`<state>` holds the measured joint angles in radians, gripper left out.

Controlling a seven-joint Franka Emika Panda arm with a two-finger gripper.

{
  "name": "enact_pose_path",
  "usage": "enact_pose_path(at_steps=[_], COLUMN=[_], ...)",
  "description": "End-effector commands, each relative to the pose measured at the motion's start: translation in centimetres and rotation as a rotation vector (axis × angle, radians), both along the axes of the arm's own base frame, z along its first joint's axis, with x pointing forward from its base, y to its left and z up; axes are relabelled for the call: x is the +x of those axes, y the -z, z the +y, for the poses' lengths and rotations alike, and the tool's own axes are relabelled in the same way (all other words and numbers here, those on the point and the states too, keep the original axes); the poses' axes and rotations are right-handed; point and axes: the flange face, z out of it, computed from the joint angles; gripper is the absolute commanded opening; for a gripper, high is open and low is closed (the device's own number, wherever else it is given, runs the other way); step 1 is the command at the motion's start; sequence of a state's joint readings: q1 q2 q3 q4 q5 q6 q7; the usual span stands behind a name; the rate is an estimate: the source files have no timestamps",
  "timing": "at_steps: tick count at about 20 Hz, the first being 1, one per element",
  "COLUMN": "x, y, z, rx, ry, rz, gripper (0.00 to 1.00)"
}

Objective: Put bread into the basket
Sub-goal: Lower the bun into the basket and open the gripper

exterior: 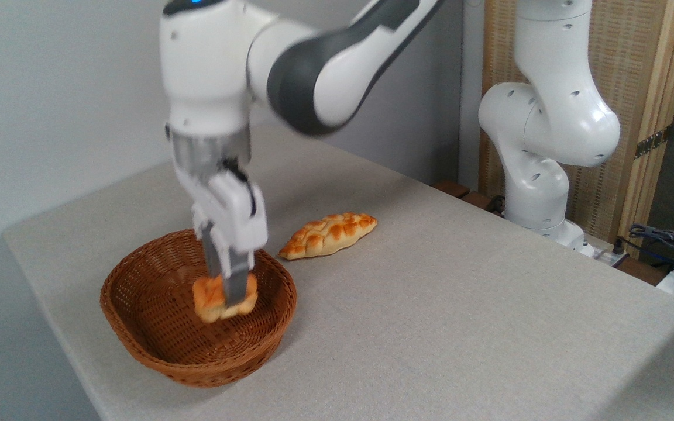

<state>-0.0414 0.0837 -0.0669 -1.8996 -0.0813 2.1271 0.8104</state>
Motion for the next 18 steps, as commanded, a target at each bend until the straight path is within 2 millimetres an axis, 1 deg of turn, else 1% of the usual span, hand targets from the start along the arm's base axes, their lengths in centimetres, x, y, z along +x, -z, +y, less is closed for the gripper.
enact_pose_path(at_steps=[1,2,13,15,16,18], x=[1.3,1.3,1.3,1.2,0.8,-0.7], y=[1.5,1.5,1.7,0.7,-0.6,-3.4], z=[-0.3,-0.3,-0.2,0.1,0.3,0.8], rx=[-0.010,-0.009,0.002,0.001,0.000,0.002], ry=[0.014,0.014,0.060,0.050,0.040,0.039], rz=[-0.009,-0.010,-0.012,-0.020,-0.029,0.001], gripper=[0.95,1.00,1.00,1.00,1.00,1.00])
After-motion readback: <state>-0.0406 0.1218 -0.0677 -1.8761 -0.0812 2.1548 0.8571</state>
